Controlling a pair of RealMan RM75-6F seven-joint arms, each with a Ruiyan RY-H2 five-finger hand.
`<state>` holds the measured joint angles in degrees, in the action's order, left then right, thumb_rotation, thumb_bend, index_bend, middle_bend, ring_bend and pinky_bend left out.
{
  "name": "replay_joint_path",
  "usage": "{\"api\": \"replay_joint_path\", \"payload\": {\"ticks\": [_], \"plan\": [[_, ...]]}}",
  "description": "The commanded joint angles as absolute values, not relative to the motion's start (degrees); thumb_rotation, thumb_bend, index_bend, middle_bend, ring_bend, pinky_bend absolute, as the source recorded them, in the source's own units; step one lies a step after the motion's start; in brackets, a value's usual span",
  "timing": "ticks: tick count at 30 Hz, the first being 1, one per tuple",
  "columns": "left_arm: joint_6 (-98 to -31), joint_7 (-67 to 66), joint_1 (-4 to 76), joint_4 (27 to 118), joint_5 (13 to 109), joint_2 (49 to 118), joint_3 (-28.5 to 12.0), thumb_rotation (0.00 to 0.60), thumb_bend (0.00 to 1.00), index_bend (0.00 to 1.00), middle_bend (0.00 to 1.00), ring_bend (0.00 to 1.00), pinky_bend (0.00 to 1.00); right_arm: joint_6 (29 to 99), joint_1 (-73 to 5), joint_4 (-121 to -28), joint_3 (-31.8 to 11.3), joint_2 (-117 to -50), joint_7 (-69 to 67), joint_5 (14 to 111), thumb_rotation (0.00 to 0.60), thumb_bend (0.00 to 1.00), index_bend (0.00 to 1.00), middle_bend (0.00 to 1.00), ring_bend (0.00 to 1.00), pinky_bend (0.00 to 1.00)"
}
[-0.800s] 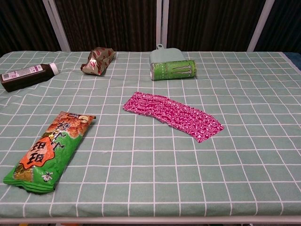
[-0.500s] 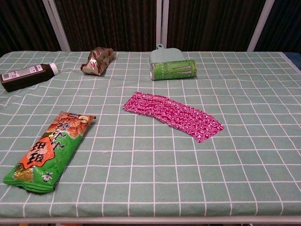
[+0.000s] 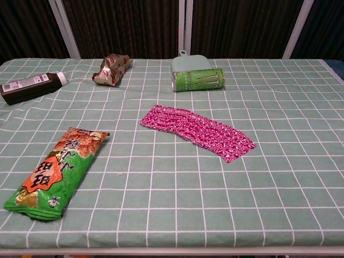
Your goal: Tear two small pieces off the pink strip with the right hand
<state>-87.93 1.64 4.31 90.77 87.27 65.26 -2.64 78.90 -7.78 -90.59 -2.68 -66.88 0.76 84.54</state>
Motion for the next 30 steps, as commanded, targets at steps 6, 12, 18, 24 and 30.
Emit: {"api": "replay_joint_path", "payload": {"ticks": [6,12,18,24,30], "plan": [[-87.35,1.5,4.67,90.24,87.25,65.87,-2.68,0.6,0.15,0.14,0.11,0.04,0.27,77.88,-8.35,-89.82,-2.48,-67.77,1.45,84.59,0.6,0.97,0.0,0.09,0.04,0.13],[-87.29,1.79,4.45,90.01,86.96,65.75,-2.53,0.6,0.15,0.14,0.11,0.04,0.27,76.26,-9.68,-88.87,-1.64,-68.96,0.6,86.66,0.6,1.0,0.0,0.54,0.64,0.65],[-87.14,2.04,4.51,89.7,87.02,65.88,-2.49,0.6,0.15,0.14,0.11,0.04,0.27,73.3,-11.55,-88.66,-0.09,-70.73,2.25,88.99,0.6,1.0,0.0,0.87,0.86,0.78],[-87.22,2.44,4.44,89.42,87.03,65.78,-2.47,0.6,0.15,0.14,0.11,0.04,0.27,66.86,-14.67,-91.29,0.95,-71.89,7.06,88.64,0.6,1.0,0.0,0.89,0.88,0.78],[-87.76,3.14,4.19,89.26,86.94,65.42,-2.66,0.6,0.15,0.14,0.11,0.04,0.27,58.07,-19.28,-95.12,0.46,-74.1,13.51,84.8,0.6,1.0,0.01,0.9,0.88,0.78]]}}
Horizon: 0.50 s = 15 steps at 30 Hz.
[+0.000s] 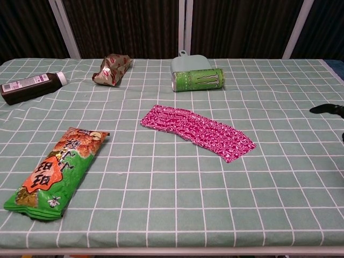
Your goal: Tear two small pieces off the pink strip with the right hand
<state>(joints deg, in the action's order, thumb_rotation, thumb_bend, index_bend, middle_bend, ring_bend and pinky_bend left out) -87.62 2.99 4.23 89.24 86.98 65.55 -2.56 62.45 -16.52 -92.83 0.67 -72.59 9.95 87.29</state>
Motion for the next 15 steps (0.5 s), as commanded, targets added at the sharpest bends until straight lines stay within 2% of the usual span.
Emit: {"api": "replay_joint_path", "payload": {"ticks": [1,15], "plan": [[-87.85,3.22,4.17,89.28,86.93,65.33,-2.72,0.6,0.15,0.14,0.11,0.04,0.27,56.97,-19.89,-95.52,0.34,-74.49,14.39,84.05,0.6,1.0,0.01,0.9,0.88,0.78],[-87.91,4.63,3.85,88.61,86.13,64.73,-3.04,0.6,0.15,0.14,0.11,0.04,0.27,48.6,-26.77,-98.56,-2.15,-80.37,28.92,66.18,0.6,1.0,0.02,0.91,0.88,0.78]]}}
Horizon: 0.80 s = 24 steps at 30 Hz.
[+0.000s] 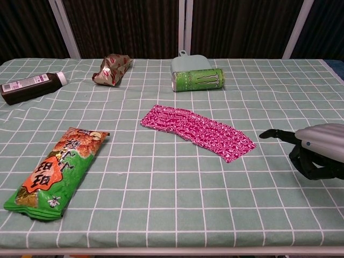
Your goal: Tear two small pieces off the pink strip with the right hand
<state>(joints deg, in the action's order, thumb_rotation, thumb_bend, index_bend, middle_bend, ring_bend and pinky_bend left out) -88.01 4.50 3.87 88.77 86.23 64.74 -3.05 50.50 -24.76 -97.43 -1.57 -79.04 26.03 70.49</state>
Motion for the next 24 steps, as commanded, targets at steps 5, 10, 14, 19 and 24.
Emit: {"api": "replay_joint_path", "payload": {"ticks": [5,10,14,19,24], "plan": [[-87.91,5.25,3.75,88.07,86.08,64.78,-3.01,0.6,0.15,0.14,0.11,0.04,0.27,47.85,-29.15,-98.75,-2.35,-81.57,31.95,61.32,0.6,1.0,0.02,0.91,0.88,0.78],[-88.05,5.75,3.58,87.58,86.05,64.79,-3.0,0.6,0.15,0.14,0.11,0.04,0.27,46.07,-32.16,-98.86,-2.76,-82.34,33.14,56.45,0.6,1.0,0.02,0.91,0.88,0.78],[-88.15,6.22,3.44,87.26,85.97,64.72,-3.02,0.6,0.15,0.14,0.11,0.04,0.27,45.69,-34.15,-98.99,-2.79,-82.74,33.8,53.7,0.6,1.0,0.02,0.91,0.88,0.78],[-88.02,6.56,3.44,86.97,85.82,64.76,-3.09,0.6,0.15,0.14,0.11,0.04,0.27,45.23,-36.58,-99.22,-2.34,-83.33,34.46,49.97,0.6,1.0,0.02,0.91,0.88,0.78],[-88.0,6.83,3.41,86.69,85.85,64.82,-3.09,0.6,0.15,0.14,0.11,0.04,0.27,46.18,-38.33,-99.04,-1.07,-84.08,35.76,47.15,0.6,1.0,0.02,0.91,0.88,0.78]]}}
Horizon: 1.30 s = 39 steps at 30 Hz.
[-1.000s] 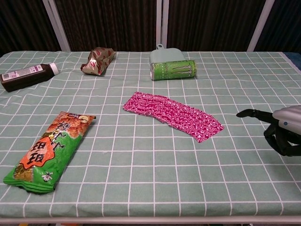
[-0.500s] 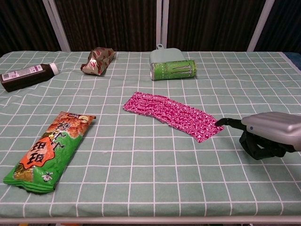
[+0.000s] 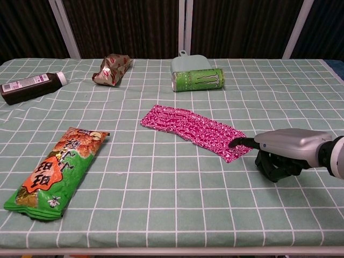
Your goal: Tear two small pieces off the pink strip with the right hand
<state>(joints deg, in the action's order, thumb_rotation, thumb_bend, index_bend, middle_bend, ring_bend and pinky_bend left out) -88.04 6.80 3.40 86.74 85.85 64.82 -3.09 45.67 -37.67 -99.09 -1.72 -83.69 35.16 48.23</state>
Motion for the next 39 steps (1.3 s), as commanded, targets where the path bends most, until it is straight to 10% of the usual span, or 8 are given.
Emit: {"api": "replay_joint_path", "payload": {"ticks": [1,39], "plan": [[-87.98,6.87,3.4,86.66,85.82,64.82,-3.09,0.6,0.15,0.14,0.11,0.04,0.27,46.4,-38.56,-99.03,-0.87,-84.14,35.89,46.78,0.6,1.0,0.02,0.91,0.88,0.78],[-87.24,5.17,3.85,87.95,85.85,64.7,-3.2,0.6,0.15,0.14,0.11,0.04,0.27,48.66,-39.39,-97.69,5.28,-77.25,29.63,41.4,0.6,1.0,0.07,0.91,0.88,0.78]]}}
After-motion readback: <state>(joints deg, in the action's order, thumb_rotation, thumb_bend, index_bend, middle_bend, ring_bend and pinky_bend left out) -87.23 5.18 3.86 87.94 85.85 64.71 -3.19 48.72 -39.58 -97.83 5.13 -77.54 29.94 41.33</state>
